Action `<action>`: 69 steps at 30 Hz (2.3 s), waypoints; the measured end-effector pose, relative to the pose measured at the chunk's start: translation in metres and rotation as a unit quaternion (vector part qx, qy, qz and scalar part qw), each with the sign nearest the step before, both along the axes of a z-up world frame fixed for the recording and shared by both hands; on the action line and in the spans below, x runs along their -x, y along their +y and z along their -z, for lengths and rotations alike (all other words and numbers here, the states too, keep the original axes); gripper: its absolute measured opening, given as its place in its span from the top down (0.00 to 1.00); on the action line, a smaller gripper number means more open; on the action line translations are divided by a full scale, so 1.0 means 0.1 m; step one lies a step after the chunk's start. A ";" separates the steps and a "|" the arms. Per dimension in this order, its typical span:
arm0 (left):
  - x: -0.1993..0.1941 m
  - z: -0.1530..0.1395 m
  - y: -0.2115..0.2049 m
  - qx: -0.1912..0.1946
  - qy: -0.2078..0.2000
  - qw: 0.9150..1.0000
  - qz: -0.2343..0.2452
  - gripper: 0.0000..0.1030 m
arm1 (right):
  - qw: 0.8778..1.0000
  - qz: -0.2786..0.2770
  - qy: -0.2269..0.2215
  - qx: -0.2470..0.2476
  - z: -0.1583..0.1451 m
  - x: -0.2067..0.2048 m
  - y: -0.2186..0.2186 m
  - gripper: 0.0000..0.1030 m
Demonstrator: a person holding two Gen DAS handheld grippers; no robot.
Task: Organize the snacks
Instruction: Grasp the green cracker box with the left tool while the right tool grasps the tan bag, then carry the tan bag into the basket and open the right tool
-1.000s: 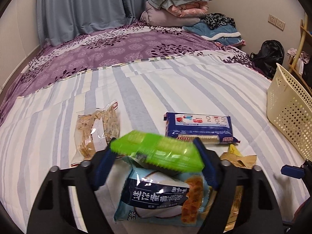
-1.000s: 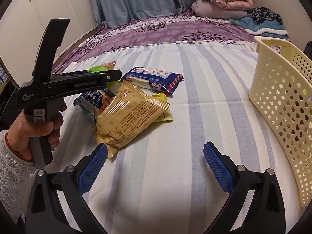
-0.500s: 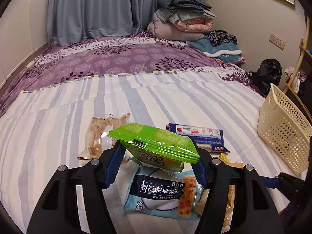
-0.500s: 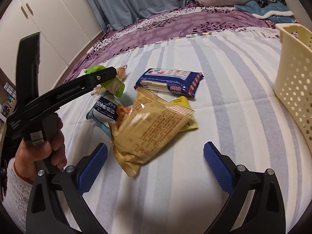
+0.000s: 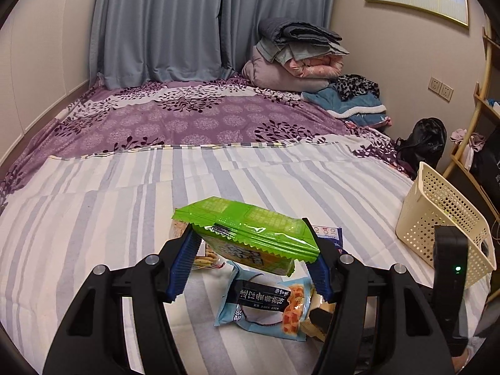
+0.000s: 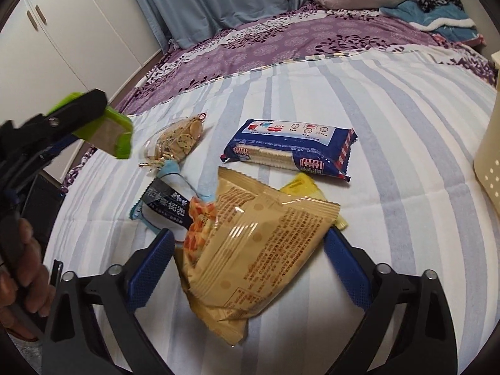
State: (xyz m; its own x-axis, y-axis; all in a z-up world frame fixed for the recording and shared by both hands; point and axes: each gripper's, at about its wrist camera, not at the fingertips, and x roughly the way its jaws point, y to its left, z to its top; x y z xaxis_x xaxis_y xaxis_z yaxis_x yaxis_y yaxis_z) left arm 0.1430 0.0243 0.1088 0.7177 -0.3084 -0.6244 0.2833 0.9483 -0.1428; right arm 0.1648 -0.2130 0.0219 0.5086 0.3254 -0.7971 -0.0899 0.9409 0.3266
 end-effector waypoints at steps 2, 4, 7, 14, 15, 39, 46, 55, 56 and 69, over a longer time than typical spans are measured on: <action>0.02 -0.02 0.00 0.000 -0.001 1.000 -0.001 0.37 | 1.000 -0.002 0.001 -0.004 0.00 0.01 -0.04 0.28; 0.04 -0.04 0.00 0.001 -0.002 1.000 -0.002 0.37 | 1.000 -0.006 -0.002 0.001 -0.01 0.03 -0.05 0.36; 0.05 -0.06 -0.01 0.002 -0.002 1.000 -0.002 0.37 | 1.000 -0.016 -0.009 -0.002 -0.05 0.10 -0.07 0.42; 0.16 -0.17 -0.07 0.000 -0.012 1.000 0.000 0.37 | 0.999 -0.019 -0.026 0.014 -0.16 0.28 -0.15 0.50; 0.17 -0.19 -0.09 0.000 -0.013 1.000 0.001 0.37 | 0.999 -0.016 -0.028 0.013 -0.18 0.30 -0.18 0.50; 0.60 -0.66 -0.65 -0.021 -0.057 0.997 0.049 0.37 | 0.980 0.113 -0.161 -0.005 -1.13 0.89 -1.30 0.51; 0.68 -0.72 -0.86 -0.026 -0.061 0.995 0.071 0.37 | 0.967 0.175 -0.183 -0.002 -1.26 1.09 -1.85 0.51; 0.77 -0.77 -1.16 -0.032 -0.065 0.993 0.098 0.37 | 0.952 0.242 -0.187 0.010 -1.27 1.32 -2.39 0.51; 0.78 -0.78 -1.19 -0.033 -0.066 0.992 0.101 0.37 | 0.950 0.248 -0.188 0.012 -1.26 1.34 -2.42 0.51; 0.88 -0.80 -1.47 -0.046 -0.067 0.989 0.126 0.37 | 0.939 0.297 -0.163 0.062 -1.10 1.44 -2.71 0.47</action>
State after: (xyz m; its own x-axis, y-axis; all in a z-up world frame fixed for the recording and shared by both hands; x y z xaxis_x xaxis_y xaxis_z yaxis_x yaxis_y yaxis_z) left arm 0.0554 -0.1231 0.1884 0.7037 -0.4349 -0.5619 0.5232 0.8522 -0.0043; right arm 0.0206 -0.4841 0.1323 0.7940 -0.1776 -0.5814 0.3863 0.8859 0.2568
